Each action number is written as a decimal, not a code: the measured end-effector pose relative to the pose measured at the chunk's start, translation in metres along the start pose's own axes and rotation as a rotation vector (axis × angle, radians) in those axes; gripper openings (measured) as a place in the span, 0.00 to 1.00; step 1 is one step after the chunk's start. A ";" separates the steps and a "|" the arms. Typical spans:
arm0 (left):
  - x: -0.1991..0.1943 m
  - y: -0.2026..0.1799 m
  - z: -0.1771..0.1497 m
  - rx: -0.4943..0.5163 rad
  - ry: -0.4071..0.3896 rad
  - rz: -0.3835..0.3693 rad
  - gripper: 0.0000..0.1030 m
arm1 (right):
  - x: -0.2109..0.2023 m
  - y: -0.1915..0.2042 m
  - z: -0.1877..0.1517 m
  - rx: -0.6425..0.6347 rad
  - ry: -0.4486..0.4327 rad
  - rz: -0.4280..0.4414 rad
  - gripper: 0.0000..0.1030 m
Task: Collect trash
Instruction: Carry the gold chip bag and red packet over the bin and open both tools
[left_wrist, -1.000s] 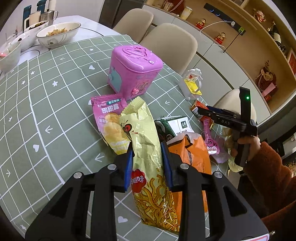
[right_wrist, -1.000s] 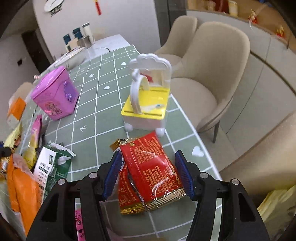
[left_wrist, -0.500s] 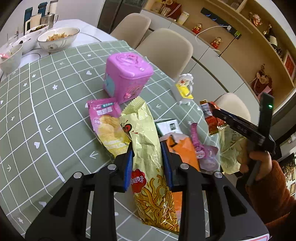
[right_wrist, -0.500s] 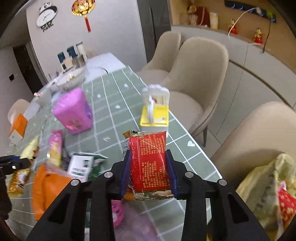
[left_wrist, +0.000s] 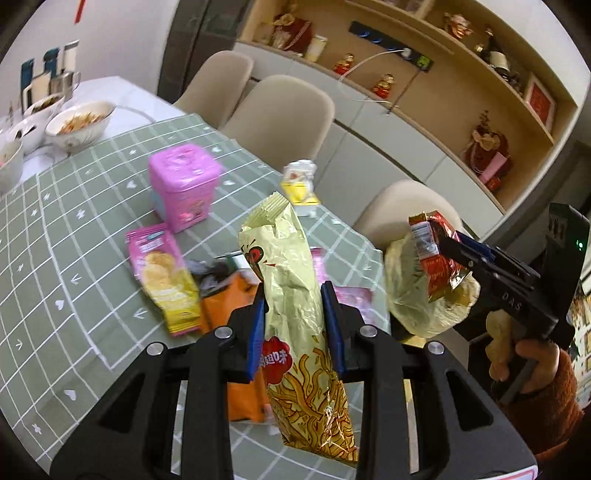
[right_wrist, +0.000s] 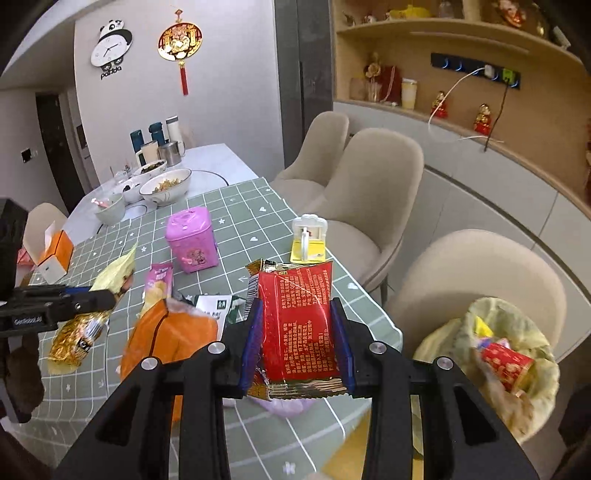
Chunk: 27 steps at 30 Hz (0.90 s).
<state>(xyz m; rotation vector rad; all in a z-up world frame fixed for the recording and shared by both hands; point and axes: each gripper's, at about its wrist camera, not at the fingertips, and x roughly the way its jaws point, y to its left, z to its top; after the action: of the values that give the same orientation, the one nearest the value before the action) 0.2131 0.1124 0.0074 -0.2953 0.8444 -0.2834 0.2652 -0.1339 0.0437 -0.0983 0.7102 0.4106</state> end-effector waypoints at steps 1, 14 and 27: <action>0.000 -0.007 0.001 0.009 -0.003 -0.009 0.27 | -0.009 -0.004 -0.002 0.004 -0.006 -0.010 0.33; 0.028 -0.140 0.030 0.126 -0.054 -0.180 0.27 | -0.102 -0.094 -0.022 0.056 -0.062 -0.171 0.33; 0.136 -0.293 0.055 0.283 -0.024 -0.244 0.27 | -0.162 -0.235 -0.062 0.211 -0.125 -0.310 0.33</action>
<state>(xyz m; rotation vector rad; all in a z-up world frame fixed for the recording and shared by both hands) 0.3040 -0.1992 0.0558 -0.1360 0.7335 -0.6194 0.2100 -0.4168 0.0904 0.0175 0.5986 0.0429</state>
